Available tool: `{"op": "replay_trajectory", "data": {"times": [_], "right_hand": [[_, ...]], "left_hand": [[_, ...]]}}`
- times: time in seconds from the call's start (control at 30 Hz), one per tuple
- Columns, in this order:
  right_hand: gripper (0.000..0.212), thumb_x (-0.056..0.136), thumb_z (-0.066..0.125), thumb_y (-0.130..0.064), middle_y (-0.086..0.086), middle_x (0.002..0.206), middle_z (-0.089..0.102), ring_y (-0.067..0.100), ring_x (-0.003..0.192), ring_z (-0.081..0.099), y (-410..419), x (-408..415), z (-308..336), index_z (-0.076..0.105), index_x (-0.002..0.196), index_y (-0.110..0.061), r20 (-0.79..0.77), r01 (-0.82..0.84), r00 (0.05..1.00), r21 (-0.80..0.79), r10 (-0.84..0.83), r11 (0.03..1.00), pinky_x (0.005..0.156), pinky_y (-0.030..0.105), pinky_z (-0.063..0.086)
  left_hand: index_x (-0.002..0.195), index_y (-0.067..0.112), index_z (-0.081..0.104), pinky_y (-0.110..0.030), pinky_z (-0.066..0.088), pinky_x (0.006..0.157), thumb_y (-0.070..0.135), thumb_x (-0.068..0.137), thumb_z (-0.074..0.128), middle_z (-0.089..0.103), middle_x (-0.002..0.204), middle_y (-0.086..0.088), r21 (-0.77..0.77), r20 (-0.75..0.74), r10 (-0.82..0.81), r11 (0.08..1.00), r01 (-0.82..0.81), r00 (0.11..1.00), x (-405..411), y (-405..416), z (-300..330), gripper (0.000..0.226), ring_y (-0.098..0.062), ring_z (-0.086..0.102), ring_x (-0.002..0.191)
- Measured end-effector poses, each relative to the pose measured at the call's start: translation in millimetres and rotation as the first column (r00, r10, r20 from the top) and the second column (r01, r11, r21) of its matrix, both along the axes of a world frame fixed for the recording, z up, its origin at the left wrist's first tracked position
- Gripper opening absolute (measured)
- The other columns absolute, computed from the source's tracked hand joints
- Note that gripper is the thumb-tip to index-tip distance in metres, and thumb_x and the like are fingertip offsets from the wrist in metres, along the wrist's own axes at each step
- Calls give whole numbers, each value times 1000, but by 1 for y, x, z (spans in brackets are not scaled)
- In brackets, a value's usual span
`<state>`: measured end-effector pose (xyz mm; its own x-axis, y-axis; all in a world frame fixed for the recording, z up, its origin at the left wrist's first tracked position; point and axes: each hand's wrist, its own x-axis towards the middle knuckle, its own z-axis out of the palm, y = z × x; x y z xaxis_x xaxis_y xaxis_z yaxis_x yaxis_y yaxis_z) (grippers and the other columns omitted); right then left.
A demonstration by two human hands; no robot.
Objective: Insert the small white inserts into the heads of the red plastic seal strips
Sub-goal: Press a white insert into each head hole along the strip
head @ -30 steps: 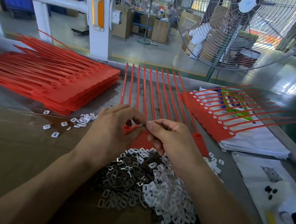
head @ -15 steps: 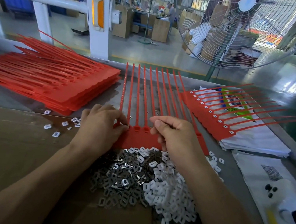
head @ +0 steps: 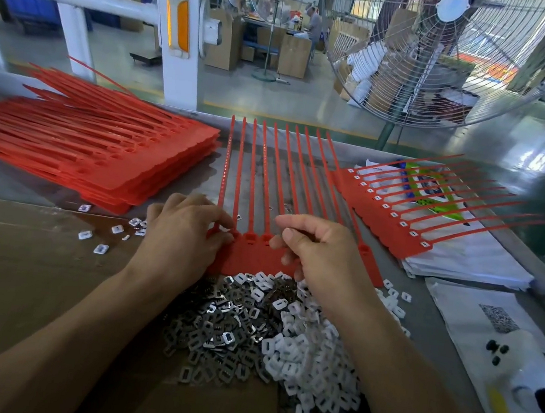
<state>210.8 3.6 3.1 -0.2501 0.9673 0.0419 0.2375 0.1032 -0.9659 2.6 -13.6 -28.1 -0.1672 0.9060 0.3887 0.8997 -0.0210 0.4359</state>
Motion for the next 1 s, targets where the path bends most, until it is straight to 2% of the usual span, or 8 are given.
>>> {"op": "replay_trajectory", "data": {"times": [0.13, 0.3, 0.43, 0.6, 0.67, 0.77, 0.93, 1.0], "right_hand": [[15, 101, 62, -9, -5, 88, 79, 10, 65, 71, 1, 1, 1, 70, 105, -21, -45, 22, 999, 16, -21, 1000, 50, 19, 50], [7, 99, 66, -12, -3, 85, 80, 13, 68, 74, 1, 1, 0, 70, 101, -17, -52, 32, 998, 15, -31, 999, 51, 21, 52], [6, 98, 68, -15, -5, 84, 79, 10, 68, 73, 2, 3, -1, 72, 100, -19, -20, 44, 999, 37, -43, 998, 54, 20, 52], [12, 98, 67, -11, -5, 82, 79, 7, 68, 71, 3, 3, -1, 74, 97, -21, -22, 59, 998, 41, -58, 997, 56, 19, 53], [15, 99, 65, -8, -5, 82, 79, 6, 68, 71, 4, 2, -1, 74, 97, -20, -26, 61, 998, 32, -60, 998, 56, 20, 54], [14, 99, 65, -9, -5, 81, 78, 5, 65, 69, 4, 0, -1, 74, 97, -20, -11, 38, 999, 10, -38, 999, 55, 20, 54], [14, 100, 67, -21, -10, 75, 75, -2, 57, 64, 3, -1, -2, 75, 91, -27, 31, -10, 999, -16, 11, 1000, 54, 15, 51], [13, 101, 67, -23, -9, 77, 76, 2, 54, 63, 3, -1, -2, 75, 91, -27, 27, -35, 999, -50, 36, 998, 55, 16, 51]], "left_hand": [[83, 44, 69, -27, 13, 86, 35, 85, 76, 62, 107, 20, 18, -12, -2, 1000, 2, 1000, 1, -3, 2, 12, -11, 43, 112], [88, 45, 71, -28, 14, 90, 32, 88, 72, 60, 108, 22, -12, -27, -26, 1000, 25, 999, 0, -5, 4, 12, -10, 42, 113], [90, 44, 73, -29, 16, 91, 32, 88, 72, 61, 107, 21, -2, -7, -28, 1000, 28, 1000, 1, -5, 5, 12, -11, 43, 114], [93, 42, 73, -37, 23, 101, 33, 91, 69, 62, 110, 20, -3, 40, -43, 999, 43, 998, 5, -8, 7, 10, -11, 43, 116], [96, 38, 73, -41, 31, 102, 32, 90, 70, 63, 106, 18, 61, 79, -91, 994, 86, 993, 8, -9, 10, 9, -12, 48, 113], [99, 33, 73, -43, 42, 92, 28, 86, 76, 61, 95, 20, 195, 113, -213, 963, 188, 971, 18, -12, 16, 14, -5, 53, 98], [100, 31, 70, -39, 41, 86, 26, 82, 81, 63, 96, 18, 265, 38, -326, 915, 305, 945, 33, -16, 19, 21, -8, 58, 96], [99, 30, 70, -39, 40, 86, 28, 83, 80, 63, 96, 18, 282, 6, -333, 905, 318, 943, 33, -17, 20, 19, -10, 58, 96]]}}
